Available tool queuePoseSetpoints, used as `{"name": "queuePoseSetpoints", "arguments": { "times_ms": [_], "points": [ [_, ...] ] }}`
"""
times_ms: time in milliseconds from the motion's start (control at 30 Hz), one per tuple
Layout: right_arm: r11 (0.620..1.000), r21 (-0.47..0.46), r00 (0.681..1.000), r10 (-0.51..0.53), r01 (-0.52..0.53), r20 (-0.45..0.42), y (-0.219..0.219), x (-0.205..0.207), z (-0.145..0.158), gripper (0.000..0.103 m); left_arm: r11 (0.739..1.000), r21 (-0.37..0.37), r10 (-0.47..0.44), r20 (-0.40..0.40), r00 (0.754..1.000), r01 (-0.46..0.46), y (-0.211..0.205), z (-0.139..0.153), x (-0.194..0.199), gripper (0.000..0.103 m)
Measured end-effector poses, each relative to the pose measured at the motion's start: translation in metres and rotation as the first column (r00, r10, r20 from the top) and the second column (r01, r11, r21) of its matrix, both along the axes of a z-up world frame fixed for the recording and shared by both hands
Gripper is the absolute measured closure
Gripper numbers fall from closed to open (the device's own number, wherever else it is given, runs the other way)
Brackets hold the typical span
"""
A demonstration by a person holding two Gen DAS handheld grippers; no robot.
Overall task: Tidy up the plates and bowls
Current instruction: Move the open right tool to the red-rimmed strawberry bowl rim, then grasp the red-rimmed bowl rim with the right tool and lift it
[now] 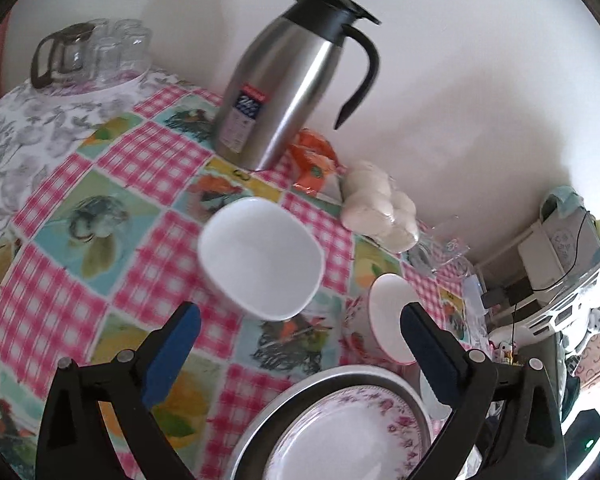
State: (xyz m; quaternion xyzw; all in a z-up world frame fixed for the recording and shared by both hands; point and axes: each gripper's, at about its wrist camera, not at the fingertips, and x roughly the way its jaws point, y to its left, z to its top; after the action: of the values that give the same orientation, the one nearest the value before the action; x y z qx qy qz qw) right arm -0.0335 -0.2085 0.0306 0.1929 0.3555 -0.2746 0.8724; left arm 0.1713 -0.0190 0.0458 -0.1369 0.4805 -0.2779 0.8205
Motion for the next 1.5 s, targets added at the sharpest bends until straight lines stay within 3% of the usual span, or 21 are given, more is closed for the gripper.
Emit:
{"name": "queuePoseSetpoints", "arguments": {
  "times_ms": [267, 500, 700, 833, 967, 1167, 1333, 1500],
  "points": [
    [1.000, -0.026, 0.999, 0.005, -0.006, -0.032, -0.028, 0.034, 0.028, 0.000, 0.996, 0.035, -0.087, 0.079, 0.993, 0.085, -0.051, 0.005, -0.005, 0.003],
    [0.998, -0.037, 0.998, -0.047, 0.045, -0.039, -0.063, 0.056, 0.036, 0.000, 0.992, 0.057, -0.118, 0.020, 0.993, 0.117, -0.082, -0.018, 0.004, 0.003],
    [0.999, -0.026, 0.995, -0.037, 0.035, -0.092, -0.076, 0.082, 0.019, 0.018, 0.989, 0.053, -0.135, -0.029, 0.990, 0.136, -0.102, -0.029, 0.014, 0.006],
    [1.000, -0.002, 0.990, -0.013, 0.013, -0.142, -0.077, 0.097, -0.006, 0.034, 0.982, 0.082, -0.168, -0.044, 0.985, 0.171, -0.118, -0.035, 0.015, 0.029],
    [1.000, 0.030, 0.983, 0.009, -0.004, -0.181, -0.075, 0.109, -0.029, 0.043, 0.976, 0.094, -0.187, -0.087, 0.979, 0.195, -0.127, -0.051, 0.018, 0.040],
    [0.999, 0.047, 0.971, 0.026, -0.015, -0.237, -0.075, 0.123, -0.054, 0.073, 0.969, 0.092, -0.216, -0.127, 0.968, 0.228, -0.136, -0.067, 0.019, 0.065],
    [0.998, 0.052, 0.962, 0.039, -0.026, -0.269, -0.077, 0.130, -0.070, 0.089, 0.965, 0.089, -0.232, -0.154, 0.961, 0.247, -0.144, -0.077, 0.018, 0.079],
    [0.997, 0.070, 0.956, 0.062, -0.043, -0.286, -0.074, 0.134, -0.080, 0.091, 0.961, 0.102, -0.242, -0.150, 0.959, 0.258, -0.147, -0.080, 0.017, 0.082]
  ]
}}
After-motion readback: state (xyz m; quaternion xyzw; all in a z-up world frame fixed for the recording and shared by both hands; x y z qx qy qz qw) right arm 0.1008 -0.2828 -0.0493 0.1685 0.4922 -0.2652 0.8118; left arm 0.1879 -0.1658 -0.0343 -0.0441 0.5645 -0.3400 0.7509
